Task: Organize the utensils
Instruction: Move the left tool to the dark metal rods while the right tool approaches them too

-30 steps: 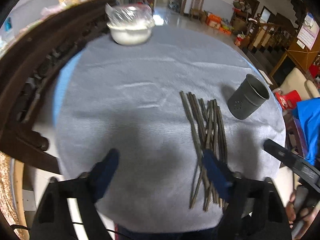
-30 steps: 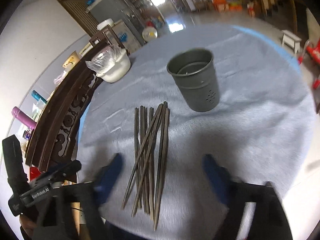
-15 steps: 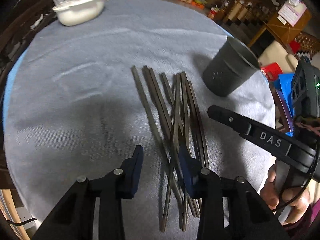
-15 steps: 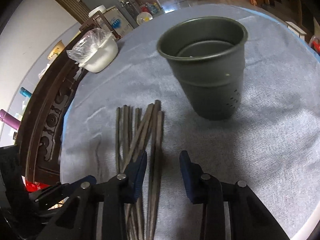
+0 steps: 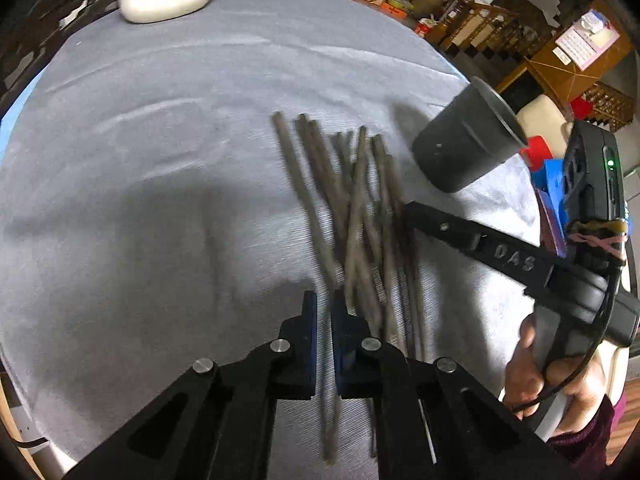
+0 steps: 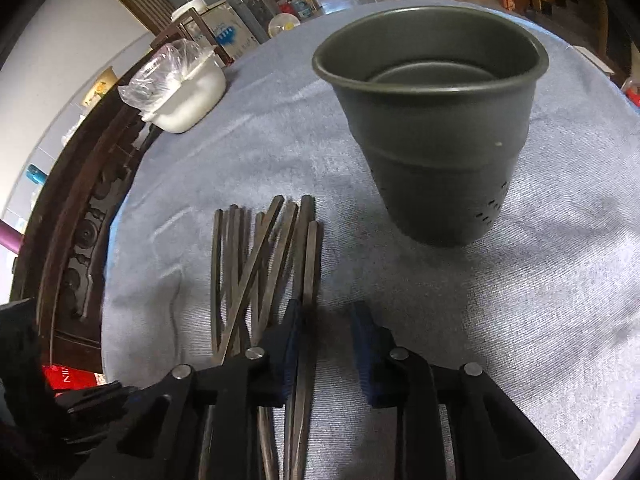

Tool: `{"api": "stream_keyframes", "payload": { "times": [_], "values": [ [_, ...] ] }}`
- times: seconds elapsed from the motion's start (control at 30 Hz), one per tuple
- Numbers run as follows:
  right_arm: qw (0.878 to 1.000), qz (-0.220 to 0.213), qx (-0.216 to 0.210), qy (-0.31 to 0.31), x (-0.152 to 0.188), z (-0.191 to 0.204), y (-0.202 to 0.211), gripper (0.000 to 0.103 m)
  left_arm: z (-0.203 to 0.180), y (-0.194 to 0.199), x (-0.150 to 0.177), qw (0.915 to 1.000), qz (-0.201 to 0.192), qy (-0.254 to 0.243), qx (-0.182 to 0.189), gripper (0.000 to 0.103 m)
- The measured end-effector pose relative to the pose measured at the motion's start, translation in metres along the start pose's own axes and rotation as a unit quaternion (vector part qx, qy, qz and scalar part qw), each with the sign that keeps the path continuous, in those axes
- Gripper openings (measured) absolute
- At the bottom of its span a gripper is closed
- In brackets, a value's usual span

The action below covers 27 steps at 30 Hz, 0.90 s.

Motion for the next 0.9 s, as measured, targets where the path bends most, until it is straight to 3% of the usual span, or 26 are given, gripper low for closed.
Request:
{"api": "stream_keyframes", "payload": {
  "times": [0.13,0.27,0.43,0.7,0.77,0.8,0.9],
  "values": [
    [1.0,-0.006,0.013,-0.005,-0.005,-0.008,0.003,0.027,0.015,0.004,0.005,0.9999,0.005,0.012,-0.006,0.007],
    [1.0,-0.005,0.028,-0.001,-0.007,-0.007,0.003,0.027,0.012,0.016,-0.013,0.9998,-0.016,0.0,-0.012,0.008],
    [0.999,-0.013,0.04,-0.002,-0.019,-0.004,0.002,0.028,-0.003,0.014,-0.035,0.9996,-0.014,-0.026,-0.002,0.028],
    [0.999,-0.013,0.027,-0.014,-0.031,-0.008,-0.012,0.028,-0.025,-0.013,-0.058,0.9984,0.014,-0.054,0.012,0.029],
    [0.999,-0.014,0.028,-0.009,-0.032,-0.007,-0.012,0.024,-0.03,-0.021,-0.067,0.9977,0.019,-0.065,0.011,0.029],
    [1.0,-0.013,0.025,-0.01,-0.031,-0.007,-0.012,0.014,-0.032,-0.025,-0.071,0.9972,0.022,-0.071,0.008,0.029],
    [0.999,-0.022,0.02,-0.011,-0.028,-0.012,-0.004,0.01,-0.033,-0.036,-0.078,0.9958,0.035,-0.084,-0.001,0.029]
  ]
}}
Point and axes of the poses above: each gripper's, at about its wrist camera, not at the fingertips, and y roughly against the way its jaws point, z to its left, x to its underside, the point moved 10 cm from there along -y, roughly the way its jaws point, and after that the axes turned 5 degrees about -y, right-handed, at the moved point
